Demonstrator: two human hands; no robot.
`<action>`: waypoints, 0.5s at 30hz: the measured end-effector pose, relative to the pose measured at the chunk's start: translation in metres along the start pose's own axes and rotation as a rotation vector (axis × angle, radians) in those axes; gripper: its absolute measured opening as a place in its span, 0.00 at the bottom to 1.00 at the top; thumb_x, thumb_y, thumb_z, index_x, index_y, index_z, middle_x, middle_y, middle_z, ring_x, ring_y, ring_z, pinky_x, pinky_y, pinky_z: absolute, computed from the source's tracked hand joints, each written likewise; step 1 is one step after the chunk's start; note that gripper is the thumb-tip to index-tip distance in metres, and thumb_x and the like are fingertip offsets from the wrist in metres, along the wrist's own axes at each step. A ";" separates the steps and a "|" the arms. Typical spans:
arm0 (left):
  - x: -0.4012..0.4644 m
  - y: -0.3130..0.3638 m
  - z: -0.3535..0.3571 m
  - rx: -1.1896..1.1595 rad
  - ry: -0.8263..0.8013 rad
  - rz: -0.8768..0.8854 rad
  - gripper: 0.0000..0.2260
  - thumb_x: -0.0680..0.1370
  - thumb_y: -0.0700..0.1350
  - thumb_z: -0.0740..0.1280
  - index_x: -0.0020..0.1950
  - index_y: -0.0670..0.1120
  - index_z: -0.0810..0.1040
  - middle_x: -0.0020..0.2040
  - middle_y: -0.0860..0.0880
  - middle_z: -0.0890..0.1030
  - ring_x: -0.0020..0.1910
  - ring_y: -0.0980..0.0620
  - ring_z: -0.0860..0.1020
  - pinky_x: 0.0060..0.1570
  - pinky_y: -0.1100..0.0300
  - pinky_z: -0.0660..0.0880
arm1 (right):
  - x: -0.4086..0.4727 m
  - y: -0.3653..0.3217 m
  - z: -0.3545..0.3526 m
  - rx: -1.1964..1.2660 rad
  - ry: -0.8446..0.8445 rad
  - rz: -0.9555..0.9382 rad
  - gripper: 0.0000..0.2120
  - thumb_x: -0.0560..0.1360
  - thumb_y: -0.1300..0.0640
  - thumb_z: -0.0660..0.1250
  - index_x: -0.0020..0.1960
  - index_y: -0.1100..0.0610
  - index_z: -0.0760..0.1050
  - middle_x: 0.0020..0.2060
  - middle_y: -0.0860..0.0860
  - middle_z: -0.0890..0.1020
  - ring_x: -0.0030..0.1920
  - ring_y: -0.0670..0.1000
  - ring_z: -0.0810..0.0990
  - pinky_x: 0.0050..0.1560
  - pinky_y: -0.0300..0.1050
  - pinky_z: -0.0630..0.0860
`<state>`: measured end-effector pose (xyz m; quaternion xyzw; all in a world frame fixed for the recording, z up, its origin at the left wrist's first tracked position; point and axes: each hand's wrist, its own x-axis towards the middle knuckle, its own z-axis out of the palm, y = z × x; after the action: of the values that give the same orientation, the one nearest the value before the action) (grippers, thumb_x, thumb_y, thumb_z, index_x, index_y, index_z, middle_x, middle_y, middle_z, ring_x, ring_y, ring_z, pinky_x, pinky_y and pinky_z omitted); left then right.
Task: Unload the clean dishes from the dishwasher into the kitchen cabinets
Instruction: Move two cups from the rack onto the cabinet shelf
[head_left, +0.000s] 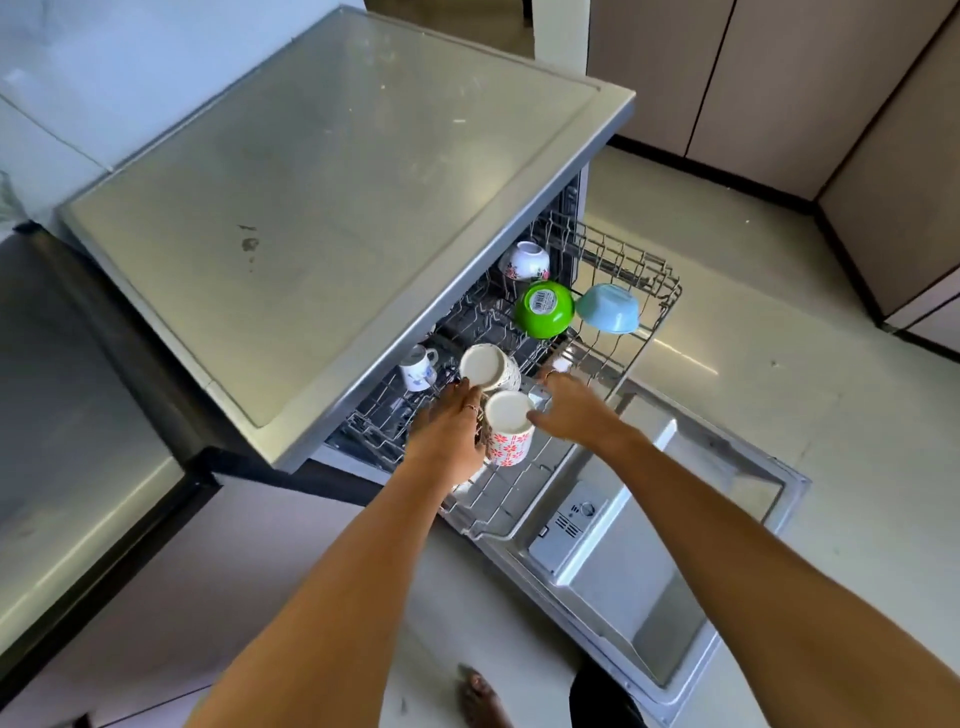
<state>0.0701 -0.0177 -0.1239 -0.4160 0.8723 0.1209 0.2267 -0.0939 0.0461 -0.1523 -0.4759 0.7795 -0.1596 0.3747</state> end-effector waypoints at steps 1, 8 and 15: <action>0.008 -0.002 0.000 0.008 -0.018 -0.020 0.35 0.80 0.48 0.61 0.78 0.47 0.41 0.79 0.50 0.44 0.78 0.51 0.44 0.76 0.48 0.47 | 0.006 0.002 0.008 0.009 -0.019 -0.003 0.26 0.73 0.55 0.69 0.67 0.64 0.68 0.64 0.60 0.74 0.63 0.58 0.73 0.61 0.49 0.70; 0.057 -0.009 0.005 0.018 -0.016 -0.098 0.42 0.76 0.35 0.65 0.78 0.53 0.39 0.78 0.54 0.40 0.77 0.45 0.49 0.69 0.43 0.65 | 0.031 0.012 0.053 0.057 -0.115 0.077 0.39 0.71 0.51 0.72 0.75 0.59 0.57 0.69 0.58 0.67 0.68 0.60 0.70 0.67 0.54 0.69; 0.106 -0.004 0.006 0.041 -0.048 -0.014 0.45 0.74 0.26 0.60 0.77 0.60 0.42 0.78 0.53 0.37 0.76 0.39 0.51 0.62 0.43 0.72 | 0.057 0.012 0.074 0.161 -0.097 0.186 0.49 0.68 0.49 0.75 0.76 0.57 0.47 0.70 0.56 0.65 0.68 0.62 0.69 0.65 0.60 0.69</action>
<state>0.0171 -0.0890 -0.1819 -0.4143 0.8660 0.1113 0.2568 -0.0618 0.0109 -0.2336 -0.3773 0.7858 -0.1630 0.4621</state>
